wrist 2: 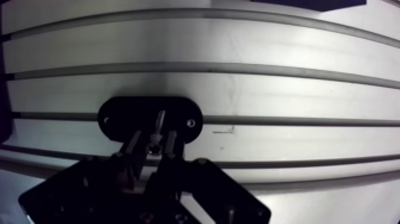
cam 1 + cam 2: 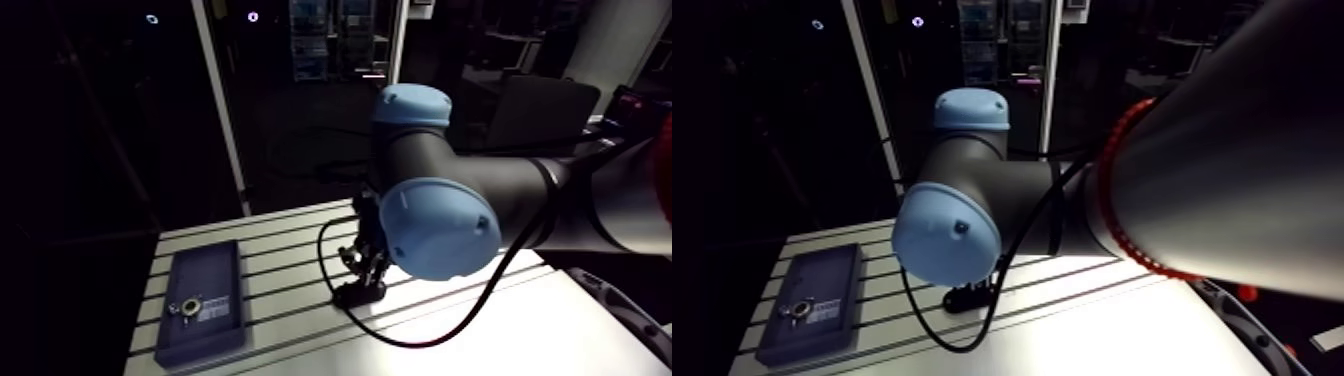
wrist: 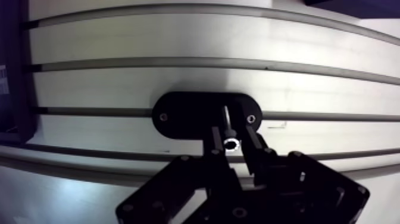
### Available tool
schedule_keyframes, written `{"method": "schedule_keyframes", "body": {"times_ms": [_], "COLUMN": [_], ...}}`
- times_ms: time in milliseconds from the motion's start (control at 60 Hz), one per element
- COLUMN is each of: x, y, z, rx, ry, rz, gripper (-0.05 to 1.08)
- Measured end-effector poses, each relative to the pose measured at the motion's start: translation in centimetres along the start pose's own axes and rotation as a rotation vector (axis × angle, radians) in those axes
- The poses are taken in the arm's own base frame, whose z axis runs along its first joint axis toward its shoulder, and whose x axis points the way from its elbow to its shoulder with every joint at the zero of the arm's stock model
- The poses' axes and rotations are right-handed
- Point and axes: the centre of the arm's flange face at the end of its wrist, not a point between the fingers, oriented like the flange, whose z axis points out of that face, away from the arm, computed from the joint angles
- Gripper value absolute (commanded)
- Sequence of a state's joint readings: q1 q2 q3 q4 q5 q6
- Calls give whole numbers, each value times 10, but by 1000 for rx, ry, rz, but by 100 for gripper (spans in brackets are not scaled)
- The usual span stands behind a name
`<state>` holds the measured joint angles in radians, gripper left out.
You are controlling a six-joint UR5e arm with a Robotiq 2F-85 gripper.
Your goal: Pick up the M10 bolt and insert it into the hole until fully seated.
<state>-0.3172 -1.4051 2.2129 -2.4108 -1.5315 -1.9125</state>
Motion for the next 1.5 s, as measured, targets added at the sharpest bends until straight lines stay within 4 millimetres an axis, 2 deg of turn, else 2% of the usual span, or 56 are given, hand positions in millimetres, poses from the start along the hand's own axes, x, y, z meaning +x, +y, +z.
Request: {"method": "schedule_keyframes", "body": {"times_ms": [533,700,850,1133,1350,1400,1500], "x": [0,1,2,15,32,41,52], "y": [-1,-1,-1,2,4,5,8], "z": [-5,-12,-21,-53,-89,-105,-120], "rx": [-3,-8,-14,-28,-28,-17,-7], "ry": [11,24,43,108,127,122,110], "rz": [0,-2,-4,-8,-14,-12,-5], "gripper": [84,85,91,104,107,107,108]}}
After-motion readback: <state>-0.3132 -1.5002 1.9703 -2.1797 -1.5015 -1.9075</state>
